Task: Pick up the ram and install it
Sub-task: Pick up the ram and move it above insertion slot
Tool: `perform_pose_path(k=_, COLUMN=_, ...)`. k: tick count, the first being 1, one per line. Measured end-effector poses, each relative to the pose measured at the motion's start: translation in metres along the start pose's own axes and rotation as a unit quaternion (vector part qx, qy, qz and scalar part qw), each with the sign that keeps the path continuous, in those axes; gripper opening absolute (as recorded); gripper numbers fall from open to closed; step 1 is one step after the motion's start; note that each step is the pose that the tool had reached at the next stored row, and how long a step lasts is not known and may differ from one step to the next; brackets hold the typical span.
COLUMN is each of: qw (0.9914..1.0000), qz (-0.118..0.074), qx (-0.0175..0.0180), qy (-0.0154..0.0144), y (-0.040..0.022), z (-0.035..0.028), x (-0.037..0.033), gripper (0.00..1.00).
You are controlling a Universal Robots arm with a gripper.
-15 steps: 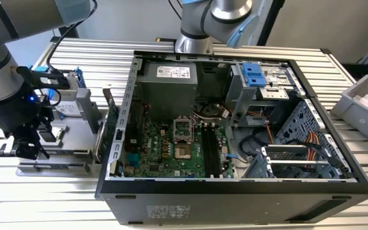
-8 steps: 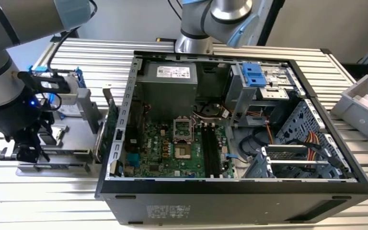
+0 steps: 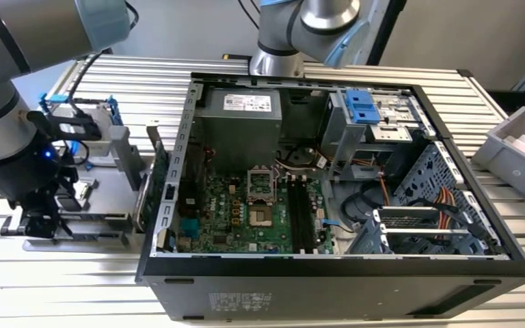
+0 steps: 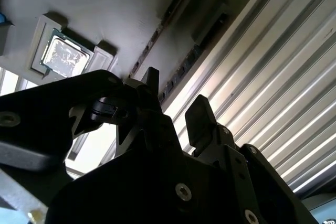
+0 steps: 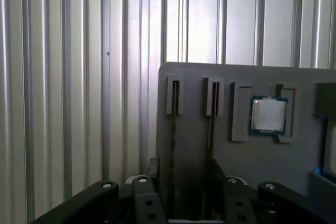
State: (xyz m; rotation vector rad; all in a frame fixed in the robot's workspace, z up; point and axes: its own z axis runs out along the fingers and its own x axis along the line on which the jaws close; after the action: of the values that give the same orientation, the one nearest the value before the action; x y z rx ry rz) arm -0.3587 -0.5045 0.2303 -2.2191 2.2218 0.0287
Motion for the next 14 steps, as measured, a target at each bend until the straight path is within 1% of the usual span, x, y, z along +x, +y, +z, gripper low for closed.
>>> perform_pose_path(k=4, qw=1.00000, qz=0.001, qx=-0.0004, qy=0.0000, y=-0.0001, z=0.0043, x=0.0009, gripper=1.00)
perform_pose_path(k=7, qw=0.99999, qz=0.003, qx=-0.0025, qy=0.0000, y=-0.0001, z=0.0079, x=0.0011, gripper=1.00)
perform_pose_path(k=9, qw=0.99999, qz=0.003, qx=-0.0033, qy=0.0000, y=-0.0001, z=0.0104, x=0.0011, gripper=1.00)
perform_pose_path(k=14, qw=0.99998, qz=0.005, qx=-0.0041, qy=0.0000, y=-0.0002, z=0.0161, x=0.0013, gripper=1.00)
